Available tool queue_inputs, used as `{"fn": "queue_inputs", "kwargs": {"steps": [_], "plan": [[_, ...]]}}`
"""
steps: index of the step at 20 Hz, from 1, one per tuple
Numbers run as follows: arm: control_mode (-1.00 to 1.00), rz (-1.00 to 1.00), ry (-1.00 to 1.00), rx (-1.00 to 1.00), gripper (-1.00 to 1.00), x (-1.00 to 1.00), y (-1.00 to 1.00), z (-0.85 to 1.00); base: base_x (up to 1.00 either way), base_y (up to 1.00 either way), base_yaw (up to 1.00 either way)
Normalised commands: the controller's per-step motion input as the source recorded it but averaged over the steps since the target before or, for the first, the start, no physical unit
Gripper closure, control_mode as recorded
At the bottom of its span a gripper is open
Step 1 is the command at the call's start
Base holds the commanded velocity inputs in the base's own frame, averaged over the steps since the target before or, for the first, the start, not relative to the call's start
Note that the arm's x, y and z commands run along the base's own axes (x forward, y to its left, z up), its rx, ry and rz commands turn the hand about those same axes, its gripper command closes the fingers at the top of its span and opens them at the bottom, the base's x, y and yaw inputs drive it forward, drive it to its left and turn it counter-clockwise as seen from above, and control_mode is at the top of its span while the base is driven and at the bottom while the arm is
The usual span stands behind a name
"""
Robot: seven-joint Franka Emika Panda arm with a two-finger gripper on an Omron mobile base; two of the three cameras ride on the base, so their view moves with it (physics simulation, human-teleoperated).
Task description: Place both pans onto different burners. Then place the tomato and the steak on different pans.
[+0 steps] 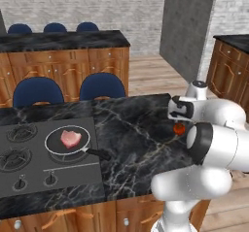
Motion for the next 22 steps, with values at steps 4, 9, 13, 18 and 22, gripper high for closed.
{"fn": "queue_inputs", "kwargs": {"steps": [4, 9, 13, 18, 22], "plan": [[-1.00, 0.00, 0.00, -0.01, -1.00, 0.25, -0.03, -0.37, 0.00, 0.00, 0.00], [-1.00, 0.00, 0.00, -0.01, -1.00, 0.35, 0.00, -0.32, 0.00, 0.00, 0.00], [-1.00, 0.00, 0.00, 0.00, -1.00, 0.33, 0.00, -0.23, 0.00, 0.00, 0.00], [-1.00, 0.00, 0.00, 0.00, -1.00, 0.08, -0.03, -0.25, 0.00, 0.00, 0.00], [-1.00, 0.00, 0.00, 0.00, -1.00, 0.00, -0.08, -0.20, 0.00, 0.00, 0.00]]}}
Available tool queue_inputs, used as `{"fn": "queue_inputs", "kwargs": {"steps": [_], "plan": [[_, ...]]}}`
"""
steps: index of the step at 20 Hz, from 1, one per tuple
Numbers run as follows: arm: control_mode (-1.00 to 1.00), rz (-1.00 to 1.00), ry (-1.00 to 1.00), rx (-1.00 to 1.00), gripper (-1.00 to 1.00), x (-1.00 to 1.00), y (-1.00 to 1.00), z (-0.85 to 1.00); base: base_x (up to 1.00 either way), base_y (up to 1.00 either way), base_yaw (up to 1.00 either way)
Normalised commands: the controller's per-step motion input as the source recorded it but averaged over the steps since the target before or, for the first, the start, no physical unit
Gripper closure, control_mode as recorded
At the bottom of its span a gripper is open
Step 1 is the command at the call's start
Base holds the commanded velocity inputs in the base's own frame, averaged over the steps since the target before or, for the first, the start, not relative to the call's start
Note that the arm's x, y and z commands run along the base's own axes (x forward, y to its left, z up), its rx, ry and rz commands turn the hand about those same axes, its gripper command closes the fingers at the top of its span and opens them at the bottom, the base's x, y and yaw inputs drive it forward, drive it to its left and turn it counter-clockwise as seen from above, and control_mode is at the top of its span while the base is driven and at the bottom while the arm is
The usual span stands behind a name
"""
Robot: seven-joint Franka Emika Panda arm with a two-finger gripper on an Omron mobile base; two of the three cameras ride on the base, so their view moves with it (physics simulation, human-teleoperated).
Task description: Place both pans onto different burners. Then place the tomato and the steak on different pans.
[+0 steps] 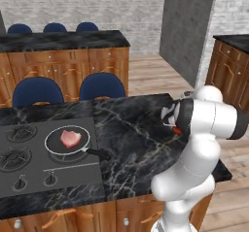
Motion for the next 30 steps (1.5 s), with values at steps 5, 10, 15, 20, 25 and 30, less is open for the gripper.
{"fn": "queue_inputs", "kwargs": {"steps": [5, 10, 15, 20, 25, 30], "plan": [[-1.00, 0.00, 0.00, 0.00, 1.00, 0.00, -0.02, -0.17, 0.00, 0.00, 0.00], [-1.00, 0.00, -0.03, 0.00, 1.00, -0.02, 0.00, 0.21, 0.00, 0.00, 0.00], [-1.00, 0.00, -0.06, 0.00, 1.00, -0.21, 0.00, 0.64, 0.00, 0.00, 0.00], [-1.00, 0.00, -0.11, -0.03, 1.00, -0.32, 0.01, 0.59, 0.00, 0.00, 0.00], [-1.00, 0.00, -0.10, -0.03, 1.00, -0.51, 0.00, 0.63, 0.00, 0.00, 0.00], [-1.00, 0.00, -0.04, -0.04, 1.00, -0.54, 0.14, 0.49, 0.00, 0.00, 0.00]]}}
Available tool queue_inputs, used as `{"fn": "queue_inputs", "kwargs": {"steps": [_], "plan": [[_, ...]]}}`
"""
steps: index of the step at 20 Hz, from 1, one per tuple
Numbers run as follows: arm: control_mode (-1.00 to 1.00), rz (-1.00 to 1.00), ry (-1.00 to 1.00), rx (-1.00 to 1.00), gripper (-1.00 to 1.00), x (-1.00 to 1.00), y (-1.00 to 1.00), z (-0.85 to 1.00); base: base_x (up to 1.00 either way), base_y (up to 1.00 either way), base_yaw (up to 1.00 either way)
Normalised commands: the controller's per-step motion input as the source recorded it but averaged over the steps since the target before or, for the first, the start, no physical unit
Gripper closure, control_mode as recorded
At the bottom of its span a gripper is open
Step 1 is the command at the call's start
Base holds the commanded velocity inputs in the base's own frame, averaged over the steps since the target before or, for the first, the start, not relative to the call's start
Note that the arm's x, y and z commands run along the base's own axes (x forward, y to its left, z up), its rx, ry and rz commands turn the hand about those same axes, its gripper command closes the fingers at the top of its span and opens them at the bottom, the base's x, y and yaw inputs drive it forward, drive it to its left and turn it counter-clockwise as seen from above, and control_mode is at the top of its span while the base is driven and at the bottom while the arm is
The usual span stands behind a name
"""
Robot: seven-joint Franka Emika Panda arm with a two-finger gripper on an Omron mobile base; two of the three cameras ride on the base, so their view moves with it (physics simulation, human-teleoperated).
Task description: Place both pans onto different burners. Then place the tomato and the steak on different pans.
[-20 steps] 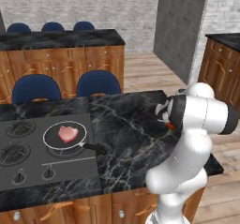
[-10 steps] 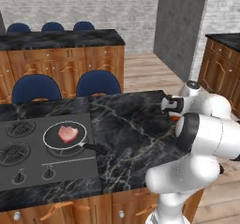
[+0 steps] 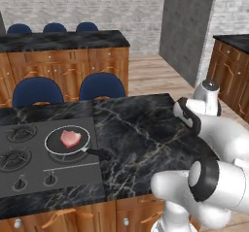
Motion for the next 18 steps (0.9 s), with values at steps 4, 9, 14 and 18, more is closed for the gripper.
{"fn": "queue_inputs", "kwargs": {"steps": [4, 9, 14, 18], "plan": [[-1.00, 0.00, -0.02, -0.03, 1.00, -0.50, 0.33, 0.46, 0.00, 0.00, 0.00], [-1.00, 0.00, -0.04, 0.00, 1.00, -0.55, 0.17, 0.42, 0.00, 0.00, 0.00], [-1.00, 0.00, -0.03, 0.00, 1.00, -0.53, 0.00, 0.36, 0.00, 0.00, 0.00], [1.00, 0.00, 0.00, 0.00, 1.00, 0.00, 0.00, 0.00, -0.72, 0.18, 0.00]]}}
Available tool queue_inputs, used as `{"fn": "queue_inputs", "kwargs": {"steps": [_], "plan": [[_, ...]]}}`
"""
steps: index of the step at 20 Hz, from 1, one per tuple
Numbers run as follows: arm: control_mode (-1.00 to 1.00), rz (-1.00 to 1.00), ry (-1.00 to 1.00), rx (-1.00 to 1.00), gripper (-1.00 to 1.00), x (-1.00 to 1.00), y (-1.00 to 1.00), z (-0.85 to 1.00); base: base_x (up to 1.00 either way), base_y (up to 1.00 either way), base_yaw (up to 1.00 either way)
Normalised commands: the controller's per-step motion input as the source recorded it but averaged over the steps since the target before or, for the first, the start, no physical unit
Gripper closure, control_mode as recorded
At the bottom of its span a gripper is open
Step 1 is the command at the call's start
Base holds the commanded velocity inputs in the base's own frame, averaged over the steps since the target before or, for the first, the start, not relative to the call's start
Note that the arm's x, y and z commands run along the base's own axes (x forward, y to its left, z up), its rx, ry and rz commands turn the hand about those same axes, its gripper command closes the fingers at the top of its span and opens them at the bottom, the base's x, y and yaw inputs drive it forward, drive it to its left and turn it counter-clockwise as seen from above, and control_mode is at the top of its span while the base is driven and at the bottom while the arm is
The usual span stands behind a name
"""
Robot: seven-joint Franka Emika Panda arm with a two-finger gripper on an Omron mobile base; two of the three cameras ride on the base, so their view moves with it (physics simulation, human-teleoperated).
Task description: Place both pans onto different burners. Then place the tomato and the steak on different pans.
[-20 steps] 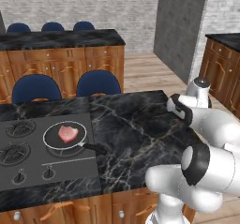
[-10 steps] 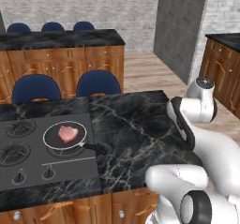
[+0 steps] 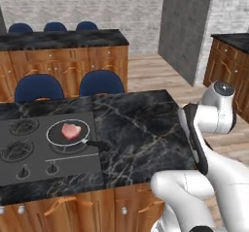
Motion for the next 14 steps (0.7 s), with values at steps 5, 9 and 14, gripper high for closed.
{"fn": "queue_inputs", "kwargs": {"steps": [5, 9, 14], "plan": [[1.00, 0.00, 0.00, 0.00, 1.00, 0.00, 0.00, 0.00, -0.81, 0.80, -0.01], [1.00, 0.00, 0.00, 0.00, 1.00, 0.00, 0.00, 0.00, -0.18, 1.00, -0.04], [1.00, 0.00, 0.00, 0.00, 1.00, 0.00, 0.00, 0.00, 0.00, 1.00, -0.04]]}}
